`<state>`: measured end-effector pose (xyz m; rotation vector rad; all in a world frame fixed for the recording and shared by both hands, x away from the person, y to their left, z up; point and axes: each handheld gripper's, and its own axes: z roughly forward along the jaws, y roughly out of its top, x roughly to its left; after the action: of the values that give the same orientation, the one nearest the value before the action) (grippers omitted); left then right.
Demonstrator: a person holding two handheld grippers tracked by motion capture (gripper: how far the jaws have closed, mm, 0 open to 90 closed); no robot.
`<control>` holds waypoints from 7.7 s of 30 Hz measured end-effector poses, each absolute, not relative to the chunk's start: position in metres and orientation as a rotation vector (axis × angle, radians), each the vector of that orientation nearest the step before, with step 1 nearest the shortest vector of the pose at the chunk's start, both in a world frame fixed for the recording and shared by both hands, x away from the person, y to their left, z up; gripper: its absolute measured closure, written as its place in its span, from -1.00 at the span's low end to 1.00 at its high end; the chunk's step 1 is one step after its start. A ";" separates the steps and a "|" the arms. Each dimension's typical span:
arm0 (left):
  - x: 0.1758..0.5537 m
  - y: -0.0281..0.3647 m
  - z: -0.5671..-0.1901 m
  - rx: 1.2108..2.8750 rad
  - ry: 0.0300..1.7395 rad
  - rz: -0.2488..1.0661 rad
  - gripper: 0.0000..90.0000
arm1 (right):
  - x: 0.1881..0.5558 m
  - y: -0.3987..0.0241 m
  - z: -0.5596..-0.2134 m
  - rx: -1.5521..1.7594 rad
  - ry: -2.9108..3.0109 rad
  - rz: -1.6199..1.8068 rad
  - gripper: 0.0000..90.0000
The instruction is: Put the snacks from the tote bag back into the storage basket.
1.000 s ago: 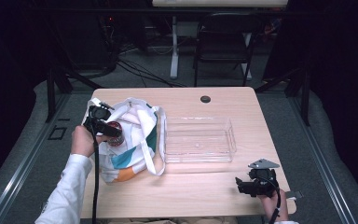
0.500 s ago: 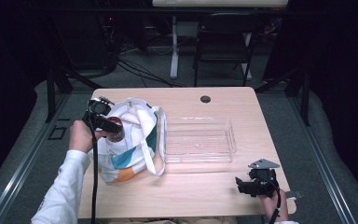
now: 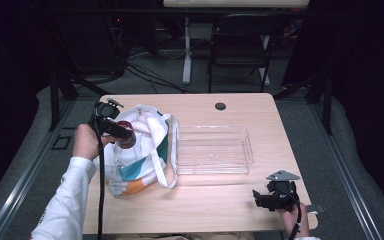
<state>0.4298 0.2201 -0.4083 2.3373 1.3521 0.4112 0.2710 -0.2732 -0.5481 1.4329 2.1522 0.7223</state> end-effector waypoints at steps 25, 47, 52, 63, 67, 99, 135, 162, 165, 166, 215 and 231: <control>0.429 0.196 -0.385 2.344 1.260 0.398 -0.40 | 0.271 -0.273 -0.548 1.430 2.152 0.716 -0.68; 0.428 0.167 -0.376 2.376 1.168 0.373 -0.40 | 0.272 -0.274 -0.549 1.436 2.155 0.725 -0.68; 0.428 0.160 -0.376 2.377 1.154 0.361 -0.40 | 0.272 -0.273 -0.550 1.436 2.156 0.721 -0.68; 0.430 0.149 -0.372 2.389 1.119 0.357 -0.40 | 0.273 -0.274 -0.550 1.443 2.159 0.720 -0.68; 0.431 0.143 -0.373 2.403 1.108 0.345 -0.39 | 0.273 -0.275 -0.550 1.448 2.160 0.722 -0.68; 0.429 0.074 -0.373 2.462 0.951 0.299 -0.40 | 0.271 -0.274 -0.549 1.437 2.156 0.732 -0.68; 0.434 0.035 -0.416 2.519 0.896 0.185 -0.39 | 0.270 -0.274 -0.549 1.433 2.164 0.721 -0.68; 0.437 0.029 -0.443 2.533 0.917 0.158 -0.40 | 0.271 -0.273 -0.549 1.433 2.174 0.725 -0.68; 0.437 0.030 -0.448 2.548 0.921 0.149 -0.40 | 0.271 -0.273 -0.549 1.433 2.177 0.721 -0.68; 0.437 0.030 -0.450 2.545 0.927 0.150 -0.40 | 0.271 -0.273 -0.549 1.432 2.176 0.721 -0.68; 0.432 0.029 -0.483 2.666 0.918 0.154 -0.44 | 0.271 -0.273 -0.549 1.429 2.175 0.716 -0.68; 0.428 0.046 -0.447 2.548 0.939 0.206 -0.72 | 0.271 -0.273 -0.549 1.431 2.171 0.718 -0.68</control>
<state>0.4276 0.0462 -0.4468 2.5476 0.9385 0.2055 0.2705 -0.2731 -0.5494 1.4313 2.1710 0.7182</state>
